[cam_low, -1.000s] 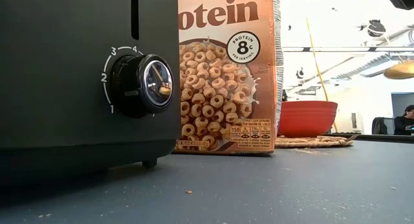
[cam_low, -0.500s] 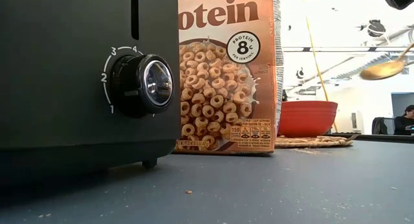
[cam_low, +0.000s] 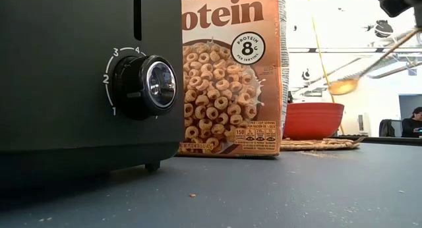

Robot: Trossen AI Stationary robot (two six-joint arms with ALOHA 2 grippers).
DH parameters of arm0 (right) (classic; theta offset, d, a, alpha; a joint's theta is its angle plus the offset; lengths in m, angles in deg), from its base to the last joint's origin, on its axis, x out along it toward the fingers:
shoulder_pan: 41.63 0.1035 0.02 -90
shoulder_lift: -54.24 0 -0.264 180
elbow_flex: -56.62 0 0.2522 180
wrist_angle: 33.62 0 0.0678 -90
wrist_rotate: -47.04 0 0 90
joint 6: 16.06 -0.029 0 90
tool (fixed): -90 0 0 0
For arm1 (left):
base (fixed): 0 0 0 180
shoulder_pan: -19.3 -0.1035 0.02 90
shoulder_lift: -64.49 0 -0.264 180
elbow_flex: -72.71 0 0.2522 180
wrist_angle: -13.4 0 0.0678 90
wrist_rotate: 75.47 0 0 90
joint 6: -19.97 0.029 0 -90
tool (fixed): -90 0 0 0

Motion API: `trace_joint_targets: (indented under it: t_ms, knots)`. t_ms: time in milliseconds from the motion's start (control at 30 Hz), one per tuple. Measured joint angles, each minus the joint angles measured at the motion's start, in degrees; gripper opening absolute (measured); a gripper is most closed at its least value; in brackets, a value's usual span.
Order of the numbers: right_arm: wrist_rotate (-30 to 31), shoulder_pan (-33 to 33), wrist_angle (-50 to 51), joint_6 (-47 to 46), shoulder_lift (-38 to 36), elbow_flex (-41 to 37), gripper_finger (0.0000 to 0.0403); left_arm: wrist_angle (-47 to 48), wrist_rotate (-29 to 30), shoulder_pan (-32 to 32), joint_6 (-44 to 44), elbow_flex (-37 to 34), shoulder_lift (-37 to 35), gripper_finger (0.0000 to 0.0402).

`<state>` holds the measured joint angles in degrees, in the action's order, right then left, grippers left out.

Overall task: Arrange a breakfast setting
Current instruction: Put the spoon to the right of the tablemat

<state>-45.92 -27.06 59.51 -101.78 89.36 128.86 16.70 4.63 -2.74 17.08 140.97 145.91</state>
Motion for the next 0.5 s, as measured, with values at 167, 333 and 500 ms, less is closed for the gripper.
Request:
trace_joint_targets:
  t_ms: [167,333,500]
  knots:
    - [16.84,0.00,0.31,-1.85,-0.22,0.00,0.0020,0.00,0.00,0.01,0.00,0.00,0.00,0.0363]
    - [39.28,-0.02,0.32,-8.03,1.07,-0.05,0.0020,0.00,-0.01,0.02,0.02,0.00,0.00,0.0363]
    - [47.83,-0.02,-5.13,-8.38,3.62,-4.22,0.0020,0.02,-0.01,0.00,0.04,0.00,0.00,0.0363]
